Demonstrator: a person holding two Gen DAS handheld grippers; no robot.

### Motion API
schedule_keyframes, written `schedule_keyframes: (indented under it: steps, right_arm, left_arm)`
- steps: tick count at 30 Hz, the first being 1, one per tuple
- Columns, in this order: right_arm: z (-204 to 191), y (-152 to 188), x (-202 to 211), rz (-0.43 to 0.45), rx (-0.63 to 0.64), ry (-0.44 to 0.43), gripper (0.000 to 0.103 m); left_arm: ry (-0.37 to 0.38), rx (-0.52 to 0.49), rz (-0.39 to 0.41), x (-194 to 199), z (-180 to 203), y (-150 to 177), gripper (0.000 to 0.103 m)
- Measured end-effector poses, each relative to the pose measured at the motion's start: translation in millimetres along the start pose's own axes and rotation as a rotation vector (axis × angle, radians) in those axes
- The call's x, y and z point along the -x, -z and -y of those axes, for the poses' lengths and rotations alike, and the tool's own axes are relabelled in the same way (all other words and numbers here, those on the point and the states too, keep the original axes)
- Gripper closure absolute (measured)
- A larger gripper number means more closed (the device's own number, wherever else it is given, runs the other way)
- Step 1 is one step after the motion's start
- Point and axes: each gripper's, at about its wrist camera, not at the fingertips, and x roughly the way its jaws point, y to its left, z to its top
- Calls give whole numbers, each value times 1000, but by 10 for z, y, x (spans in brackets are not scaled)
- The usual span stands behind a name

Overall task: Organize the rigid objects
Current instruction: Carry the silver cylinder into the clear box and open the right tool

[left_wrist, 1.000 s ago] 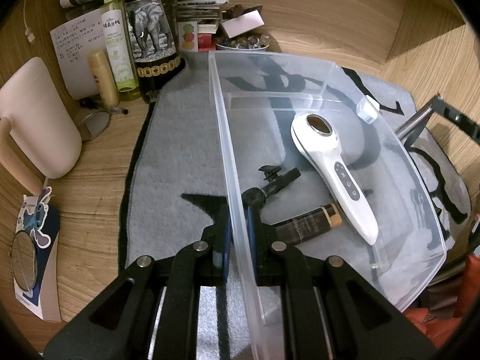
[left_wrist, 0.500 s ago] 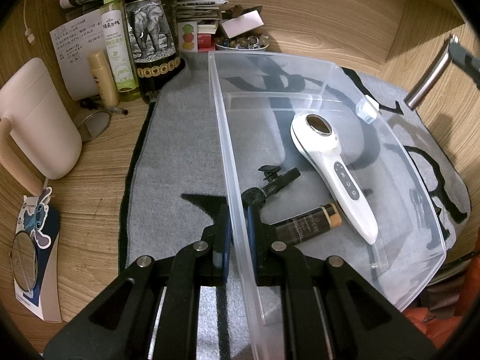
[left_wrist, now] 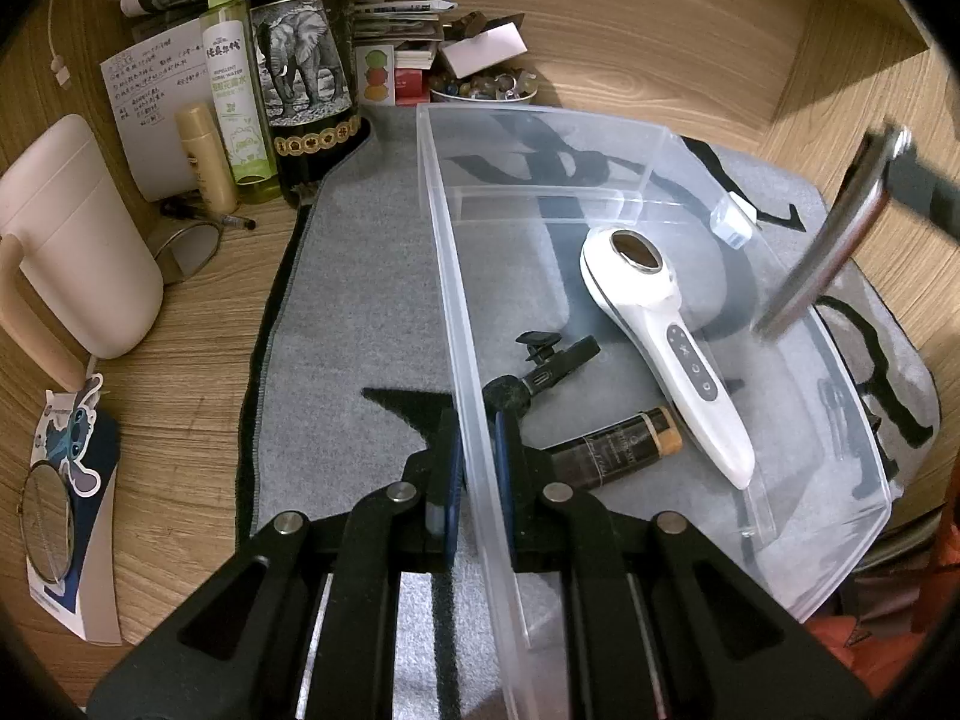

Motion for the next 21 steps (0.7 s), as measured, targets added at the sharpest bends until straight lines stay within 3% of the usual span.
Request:
schedule_keyframes:
  steps: [11, 21]
  right_arm:
    - [-216, 96, -417, -137, 62, -67, 88]
    - [-234, -14, -809, -213, 73, -55, 88]
  left_arm:
    - [1, 1, 1, -2, -6, 0, 92]
    - [3, 1, 0, 1, 10, -11, 92]
